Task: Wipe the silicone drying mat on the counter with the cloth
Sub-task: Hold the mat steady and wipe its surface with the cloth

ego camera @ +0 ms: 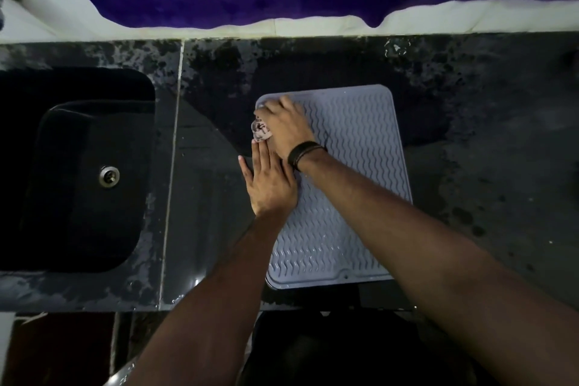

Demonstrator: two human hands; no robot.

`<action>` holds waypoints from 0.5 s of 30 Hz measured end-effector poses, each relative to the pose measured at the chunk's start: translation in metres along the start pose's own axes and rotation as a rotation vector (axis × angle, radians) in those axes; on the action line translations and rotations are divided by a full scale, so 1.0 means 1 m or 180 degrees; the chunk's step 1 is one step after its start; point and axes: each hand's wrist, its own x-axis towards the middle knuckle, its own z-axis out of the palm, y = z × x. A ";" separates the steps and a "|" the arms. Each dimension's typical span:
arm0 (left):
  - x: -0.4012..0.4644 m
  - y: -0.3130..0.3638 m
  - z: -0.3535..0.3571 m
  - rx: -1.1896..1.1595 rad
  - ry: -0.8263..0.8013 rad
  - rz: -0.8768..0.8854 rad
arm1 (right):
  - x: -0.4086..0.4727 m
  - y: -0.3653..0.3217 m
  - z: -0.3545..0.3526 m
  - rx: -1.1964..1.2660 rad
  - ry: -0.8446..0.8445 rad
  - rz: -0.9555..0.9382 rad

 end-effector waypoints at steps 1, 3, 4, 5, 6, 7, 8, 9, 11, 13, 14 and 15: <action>0.000 0.000 0.000 -0.0043 0.0033 -0.0039 | -0.001 0.012 -0.002 -0.0059 -0.0004 -0.0018; 0.000 0.002 0.001 -0.0152 0.0053 -0.0088 | -0.012 0.048 -0.009 -0.0144 0.0020 0.0186; -0.001 0.002 0.001 -0.0181 0.0055 -0.0088 | -0.020 0.070 -0.014 -0.0180 0.0074 0.0354; -0.001 0.002 0.001 -0.0189 0.0062 -0.0079 | -0.028 0.091 -0.019 -0.0220 0.0142 0.0561; -0.001 0.002 0.000 -0.0197 0.0061 -0.0072 | -0.035 0.109 -0.025 -0.0251 0.0197 0.0817; 0.000 0.001 -0.001 -0.0222 0.0040 -0.0068 | -0.040 0.122 -0.030 -0.0272 0.0210 0.1113; 0.000 0.001 -0.001 -0.0251 0.0002 -0.0062 | -0.042 0.129 -0.034 -0.0271 0.0217 0.1390; 0.000 0.000 -0.002 -0.0280 -0.0045 -0.0041 | -0.041 0.128 -0.037 -0.0225 0.0252 0.1583; -0.001 0.000 -0.005 -0.0408 -0.0164 0.0018 | -0.038 0.108 -0.037 0.0000 0.0395 0.1521; 0.005 -0.008 -0.013 -0.0632 -0.0242 0.0126 | -0.036 0.075 -0.027 0.0160 0.0446 0.1089; 0.009 -0.016 -0.018 -0.0688 -0.0247 0.0270 | -0.039 0.058 -0.019 0.0198 0.0334 0.0848; 0.013 -0.027 -0.023 -0.0648 -0.0233 0.0488 | -0.043 0.045 -0.011 0.0206 0.0175 0.0655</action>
